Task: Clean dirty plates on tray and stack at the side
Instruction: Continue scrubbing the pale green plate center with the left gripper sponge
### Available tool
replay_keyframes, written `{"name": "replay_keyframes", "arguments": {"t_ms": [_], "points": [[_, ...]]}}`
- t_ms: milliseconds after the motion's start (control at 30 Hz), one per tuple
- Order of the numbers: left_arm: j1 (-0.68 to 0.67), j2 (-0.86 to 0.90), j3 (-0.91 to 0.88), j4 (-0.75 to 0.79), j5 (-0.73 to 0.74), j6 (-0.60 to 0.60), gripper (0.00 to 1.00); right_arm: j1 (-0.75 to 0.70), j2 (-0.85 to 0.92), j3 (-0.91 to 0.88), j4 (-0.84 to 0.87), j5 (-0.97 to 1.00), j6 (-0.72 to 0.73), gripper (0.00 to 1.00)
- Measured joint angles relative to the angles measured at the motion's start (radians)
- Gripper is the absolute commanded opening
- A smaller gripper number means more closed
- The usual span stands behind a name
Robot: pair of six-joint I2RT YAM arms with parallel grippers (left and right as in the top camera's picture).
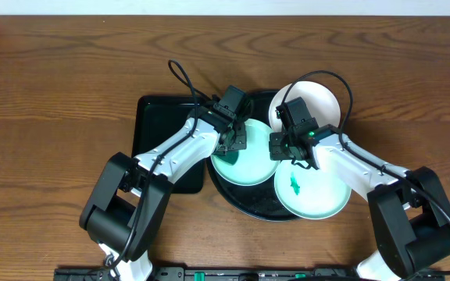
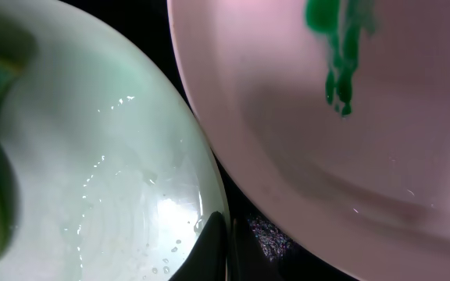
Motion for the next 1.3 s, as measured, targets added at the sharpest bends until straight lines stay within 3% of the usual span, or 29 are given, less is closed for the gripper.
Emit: {"name": "replay_keyframes", "arguments": {"t_ms": [300, 1033, 1300], "points": [[0.000, 0.012, 0.000, -0.005, 0.185, 0.000, 0.08, 0.000, 0.000, 0.000, 0.000, 0.000, 0.000, 0.01], [-0.011, -0.046, 0.000, 0.005, 0.272, -0.072, 0.07, 0.000, 0.000, 0.000, 0.000, 0.000, 0.000, 0.01], [-0.011, -0.046, 0.000, 0.084, 0.370, -0.087, 0.08, 0.000, 0.000, 0.000, 0.000, 0.000, 0.000, 0.01]]}}
